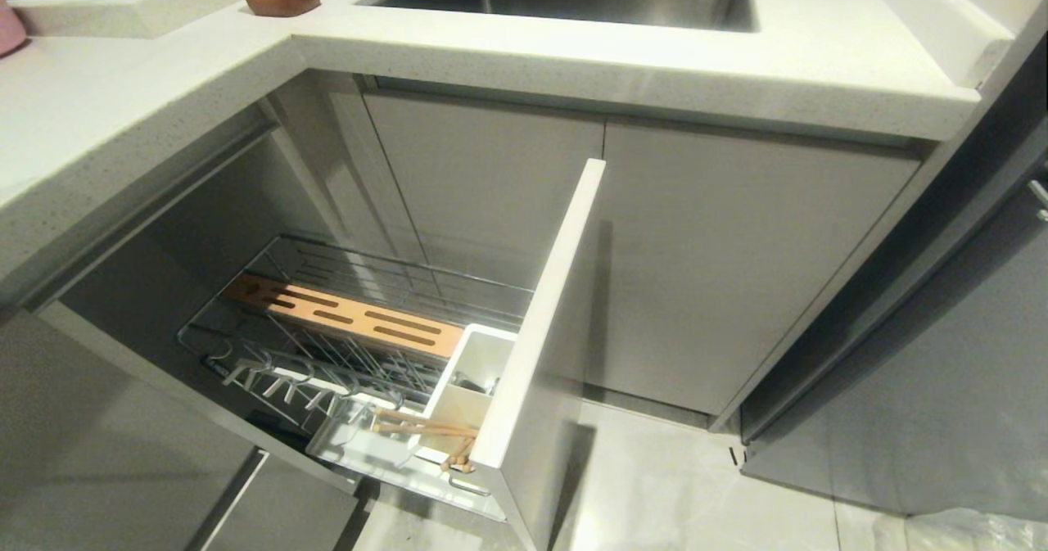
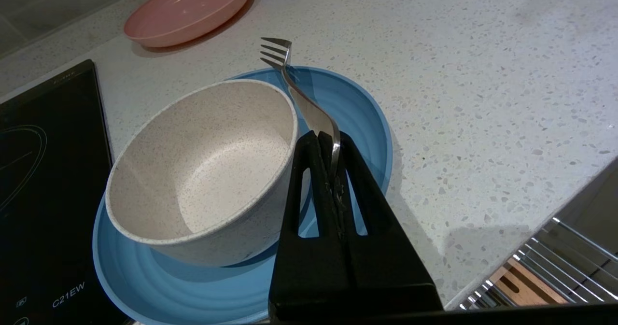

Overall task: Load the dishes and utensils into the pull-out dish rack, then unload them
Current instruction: Take the fork out of the cupboard, then take the chopsticks out of the cupboard

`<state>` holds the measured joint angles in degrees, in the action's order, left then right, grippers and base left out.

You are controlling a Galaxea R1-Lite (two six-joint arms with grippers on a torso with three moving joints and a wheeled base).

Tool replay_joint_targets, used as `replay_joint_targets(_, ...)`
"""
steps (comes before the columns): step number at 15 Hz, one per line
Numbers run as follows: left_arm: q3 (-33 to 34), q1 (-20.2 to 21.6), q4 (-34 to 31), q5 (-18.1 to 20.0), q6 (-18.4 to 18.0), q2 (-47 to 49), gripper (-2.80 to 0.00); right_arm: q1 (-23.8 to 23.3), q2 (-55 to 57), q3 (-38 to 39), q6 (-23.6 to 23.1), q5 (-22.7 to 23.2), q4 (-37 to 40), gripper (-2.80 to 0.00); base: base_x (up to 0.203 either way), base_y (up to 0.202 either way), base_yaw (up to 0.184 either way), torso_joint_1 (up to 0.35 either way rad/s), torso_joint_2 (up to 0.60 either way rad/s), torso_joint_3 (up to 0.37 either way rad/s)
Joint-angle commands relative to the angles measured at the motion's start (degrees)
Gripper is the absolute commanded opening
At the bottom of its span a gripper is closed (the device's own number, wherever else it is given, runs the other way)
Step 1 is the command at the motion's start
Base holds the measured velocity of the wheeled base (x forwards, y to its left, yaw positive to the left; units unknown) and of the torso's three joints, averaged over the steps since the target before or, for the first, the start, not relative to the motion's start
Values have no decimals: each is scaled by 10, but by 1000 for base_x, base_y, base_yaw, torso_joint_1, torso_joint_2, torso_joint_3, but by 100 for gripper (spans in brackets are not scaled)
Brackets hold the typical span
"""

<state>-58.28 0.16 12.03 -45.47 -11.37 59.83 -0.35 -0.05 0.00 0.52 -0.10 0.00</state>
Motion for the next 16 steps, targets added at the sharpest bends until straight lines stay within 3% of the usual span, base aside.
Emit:
replay_joint_targets(1,8,1,0,-2,-1,-1,-280,0,0,0,0,0,0,-280,0,0,0,0,0,0)
replay_joint_targets(7,12,1,-6,-3,-2,-1,-280,0,0,0,0,0,0,-280,0,0,0,0,0,0)
replay_joint_targets(8,10,1,-11,-3,-1,-1,0,0,0,0,0,0,0,-280,0,0,0,0,0,0)
replay_joint_targets(16,-4,2,-11,-5,-2,-3,0,0,0,0,0,0,0,-280,0,0,0,0,0,0)
